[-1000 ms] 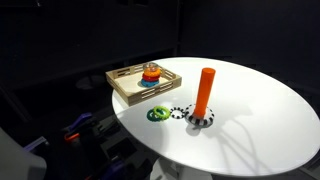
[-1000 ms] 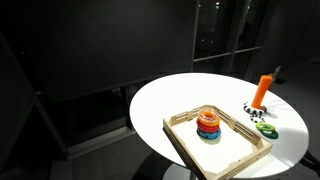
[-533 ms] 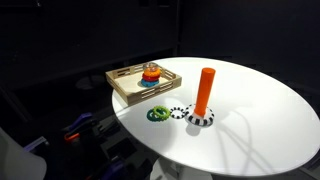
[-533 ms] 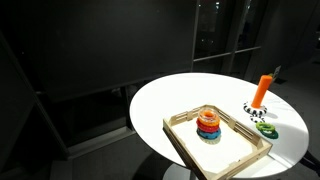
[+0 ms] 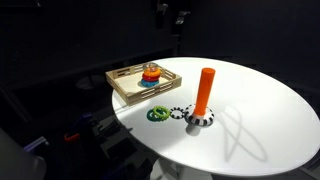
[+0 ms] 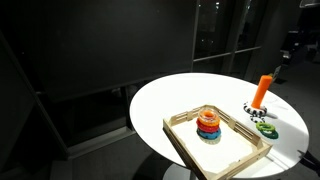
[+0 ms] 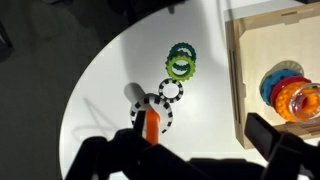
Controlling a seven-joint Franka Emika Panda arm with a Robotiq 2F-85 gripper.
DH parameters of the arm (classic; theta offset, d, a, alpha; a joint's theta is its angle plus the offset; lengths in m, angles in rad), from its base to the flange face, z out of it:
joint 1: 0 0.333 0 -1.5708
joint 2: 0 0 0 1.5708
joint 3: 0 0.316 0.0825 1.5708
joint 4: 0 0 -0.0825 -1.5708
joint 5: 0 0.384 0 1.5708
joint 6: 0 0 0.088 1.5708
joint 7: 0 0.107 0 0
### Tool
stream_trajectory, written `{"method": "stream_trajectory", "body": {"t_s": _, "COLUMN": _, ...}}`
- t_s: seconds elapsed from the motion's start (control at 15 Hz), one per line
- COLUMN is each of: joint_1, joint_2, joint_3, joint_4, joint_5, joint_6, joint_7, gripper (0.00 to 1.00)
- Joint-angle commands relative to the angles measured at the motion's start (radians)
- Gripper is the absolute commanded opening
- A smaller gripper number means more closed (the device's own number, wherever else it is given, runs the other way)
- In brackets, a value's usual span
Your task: Pick up the lime green ring and put it in the tray
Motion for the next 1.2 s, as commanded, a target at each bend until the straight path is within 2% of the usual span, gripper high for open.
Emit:
{"method": "stream_trajectory", "body": {"t_s": 0.0, "joint_1": -0.003, "joint_2": 0.099, "joint_3": 0.001, "joint_4": 0.005, "joint_5": 0.0, "joint_6": 0.059, "joint_7": 0.065, "gripper": 1.0}}
{"method": "stream_trajectory", "body": {"t_s": 0.4, "joint_1": -0.002, "joint_2": 0.182, "joint_3": 0.0, "joint_4": -0.05, "joint_5": -0.031, "joint_6": 0.189, "joint_7": 0.202, "gripper": 1.0}}
{"method": "stream_trajectory", "body": {"t_s": 0.47, "joint_1": 0.005, "joint_2": 0.179, "joint_3": -0.006, "joint_4": -0.037, "joint_5": -0.011, "joint_6": 0.16, "joint_7": 0.157, "gripper": 1.0}}
{"method": "stream_trajectory", "body": {"t_s": 0.8, "joint_1": 0.005, "joint_2": 0.192, "joint_3": -0.006, "joint_4": -0.045, "joint_5": -0.014, "joint_6": 0.178, "joint_7": 0.176, "gripper": 1.0}}
{"method": "stream_trajectory", "body": {"t_s": 1.13, "joint_1": 0.002, "joint_2": 0.229, "joint_3": -0.003, "joint_4": -0.061, "joint_5": -0.032, "joint_6": 0.268, "joint_7": 0.248, "gripper": 1.0}}
